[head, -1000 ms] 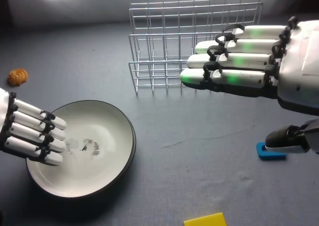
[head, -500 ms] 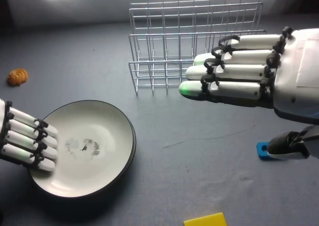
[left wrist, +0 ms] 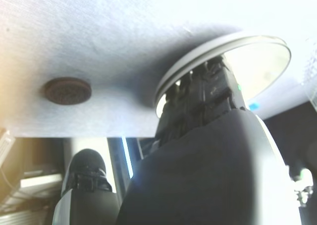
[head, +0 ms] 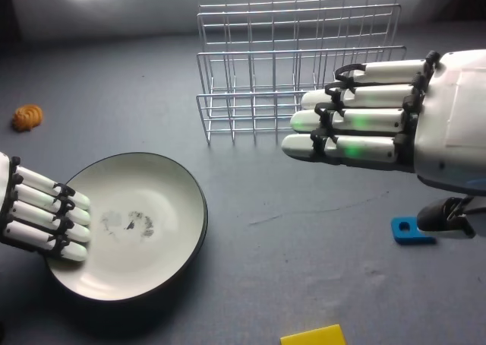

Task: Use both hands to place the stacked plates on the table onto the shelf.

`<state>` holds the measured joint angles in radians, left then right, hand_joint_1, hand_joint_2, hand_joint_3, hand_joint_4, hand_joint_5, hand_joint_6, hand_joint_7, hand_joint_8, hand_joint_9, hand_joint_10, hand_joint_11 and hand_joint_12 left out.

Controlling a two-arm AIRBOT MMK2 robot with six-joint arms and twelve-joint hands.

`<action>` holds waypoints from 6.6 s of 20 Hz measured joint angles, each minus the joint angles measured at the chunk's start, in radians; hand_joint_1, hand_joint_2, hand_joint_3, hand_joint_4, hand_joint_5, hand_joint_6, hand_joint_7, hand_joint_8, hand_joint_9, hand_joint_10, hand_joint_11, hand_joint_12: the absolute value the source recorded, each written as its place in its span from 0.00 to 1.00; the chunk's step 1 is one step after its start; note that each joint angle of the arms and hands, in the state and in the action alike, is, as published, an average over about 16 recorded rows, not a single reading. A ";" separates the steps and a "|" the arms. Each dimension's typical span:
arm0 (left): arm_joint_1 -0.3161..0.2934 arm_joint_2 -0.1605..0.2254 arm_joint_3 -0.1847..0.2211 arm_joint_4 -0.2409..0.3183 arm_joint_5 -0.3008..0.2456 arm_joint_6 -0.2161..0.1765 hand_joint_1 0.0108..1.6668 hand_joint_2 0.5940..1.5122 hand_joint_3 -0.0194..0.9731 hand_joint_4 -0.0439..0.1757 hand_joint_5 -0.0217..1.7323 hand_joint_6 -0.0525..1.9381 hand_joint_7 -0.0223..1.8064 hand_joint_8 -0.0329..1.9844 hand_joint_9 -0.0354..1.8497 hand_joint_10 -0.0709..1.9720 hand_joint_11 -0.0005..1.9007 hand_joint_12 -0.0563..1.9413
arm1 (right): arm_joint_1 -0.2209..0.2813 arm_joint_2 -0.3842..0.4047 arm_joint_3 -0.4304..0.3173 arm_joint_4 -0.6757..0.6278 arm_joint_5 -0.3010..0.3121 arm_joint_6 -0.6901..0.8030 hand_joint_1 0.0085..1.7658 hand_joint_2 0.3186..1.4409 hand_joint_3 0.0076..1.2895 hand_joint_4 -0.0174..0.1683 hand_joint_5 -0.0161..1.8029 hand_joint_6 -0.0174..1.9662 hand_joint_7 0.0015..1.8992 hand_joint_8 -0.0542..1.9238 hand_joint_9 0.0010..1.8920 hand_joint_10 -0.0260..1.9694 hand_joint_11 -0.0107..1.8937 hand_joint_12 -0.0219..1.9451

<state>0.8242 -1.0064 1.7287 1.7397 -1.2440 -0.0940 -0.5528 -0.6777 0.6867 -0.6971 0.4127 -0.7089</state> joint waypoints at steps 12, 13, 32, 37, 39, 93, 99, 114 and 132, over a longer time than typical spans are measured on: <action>-0.024 -0.010 -0.038 0.019 0.020 -0.034 0.00 0.55 0.03 0.18 0.01 0.03 0.01 0.01 0.02 0.03 0.01 0.02 | 0.067 -0.156 0.052 0.093 -0.141 -0.128 0.71 0.58 0.01 0.10 0.05 0.02 0.05 0.03 0.07 0.02 0.01 0.52; -0.030 -0.011 -0.046 0.022 0.023 -0.040 0.00 0.55 0.03 0.18 0.01 0.03 0.01 0.01 0.02 0.03 0.01 0.02 | 0.075 -0.173 0.059 0.103 -0.156 -0.134 0.71 0.57 0.01 0.10 0.05 0.02 0.05 0.03 0.08 0.02 0.01 0.53; -0.137 -0.012 -0.202 0.082 0.096 -0.117 0.00 0.55 0.03 0.21 0.01 0.03 0.01 0.01 0.03 0.04 0.01 0.03 | 0.118 -0.494 0.231 0.157 -0.301 -0.234 0.73 0.57 0.01 0.10 0.08 0.02 0.07 0.03 0.10 0.02 0.01 0.55; -0.146 -0.012 -0.214 0.086 0.101 -0.120 0.00 0.55 0.03 0.21 0.01 0.03 0.02 0.01 0.03 0.04 0.01 0.03 | 0.104 -0.579 0.297 0.158 -0.312 -0.252 0.72 0.58 0.01 0.10 0.10 0.02 0.10 0.03 0.11 0.02 0.02 0.56; -0.148 -0.011 -0.217 0.086 0.102 -0.120 0.00 0.55 0.03 0.21 0.02 0.03 0.02 0.01 0.03 0.04 0.01 0.03 | 0.097 -0.609 0.321 0.159 -0.308 -0.259 0.72 0.59 0.01 0.10 0.13 0.02 0.14 0.03 0.15 0.02 0.04 0.56; -0.423 0.123 0.029 0.080 0.075 -0.282 0.00 0.56 0.03 0.22 0.02 0.03 0.02 0.02 0.03 0.04 0.01 0.03 | 0.378 -0.505 0.253 -0.298 -0.128 0.456 0.71 0.54 0.01 0.06 0.61 0.35 0.70 0.25 0.79 0.01 0.61 0.40; -0.423 0.125 0.025 0.090 0.076 -0.283 0.00 0.56 0.03 0.22 0.02 0.03 0.02 0.02 0.03 0.04 0.01 0.03 | 0.465 -0.472 0.277 -0.491 -0.109 0.797 0.71 0.54 0.01 0.06 0.60 0.35 0.71 0.25 0.79 0.01 0.61 0.39; -0.382 0.126 -0.059 0.111 0.066 -0.260 0.00 0.56 0.03 0.22 0.02 0.03 0.02 0.02 0.03 0.04 0.01 0.03 | 0.572 -0.401 0.328 -0.484 -0.320 1.018 0.71 0.54 0.01 0.06 0.60 0.34 0.71 0.23 0.79 0.01 0.62 0.38; -0.308 0.108 -0.153 0.134 0.059 -0.180 0.00 0.57 0.03 0.22 0.03 0.03 0.02 0.02 0.03 0.04 0.01 0.03 | 0.515 -0.381 0.451 -0.467 -0.474 1.183 0.71 0.54 0.01 0.06 0.59 0.35 0.69 0.27 0.78 0.01 0.60 0.38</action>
<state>0.5157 -0.8980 1.5753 1.8733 -1.1855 -0.2739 -0.0382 -1.0585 1.1376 -1.1638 -0.0612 0.4738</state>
